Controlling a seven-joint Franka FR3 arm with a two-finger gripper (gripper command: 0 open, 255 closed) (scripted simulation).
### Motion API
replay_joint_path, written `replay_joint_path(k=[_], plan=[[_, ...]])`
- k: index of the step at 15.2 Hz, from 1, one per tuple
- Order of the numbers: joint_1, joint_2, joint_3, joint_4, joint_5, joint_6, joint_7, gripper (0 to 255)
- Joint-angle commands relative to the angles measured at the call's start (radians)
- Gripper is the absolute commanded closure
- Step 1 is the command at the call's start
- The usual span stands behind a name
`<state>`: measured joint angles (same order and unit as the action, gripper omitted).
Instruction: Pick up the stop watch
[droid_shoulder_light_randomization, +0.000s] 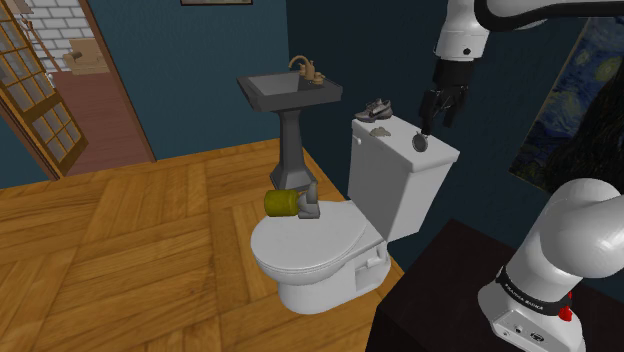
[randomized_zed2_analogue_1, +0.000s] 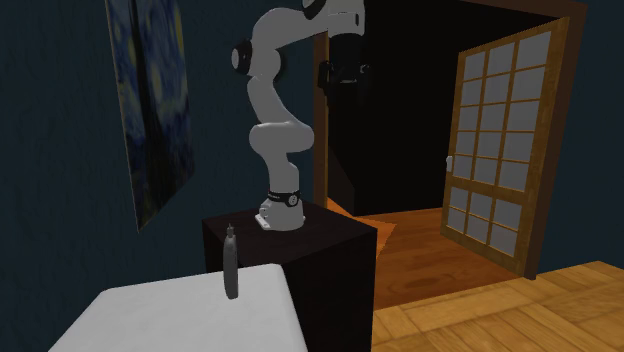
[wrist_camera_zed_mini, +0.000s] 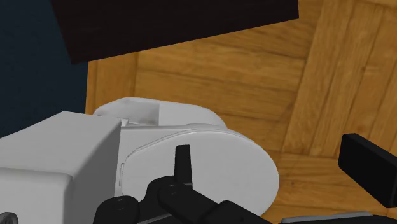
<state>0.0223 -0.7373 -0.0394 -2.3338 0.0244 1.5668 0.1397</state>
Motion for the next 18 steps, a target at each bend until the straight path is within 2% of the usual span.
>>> replay_joint_path(k=[1,10,18], plan=[[0.000,0.000,0.000,0.000,0.000,0.000,0.000,0],[-0.073,0.133,-0.129,-0.054,-0.098,0.234,-0.108,0],[-0.123,0.319,-0.248,-0.023,-0.139,0.438,-0.203,0]])
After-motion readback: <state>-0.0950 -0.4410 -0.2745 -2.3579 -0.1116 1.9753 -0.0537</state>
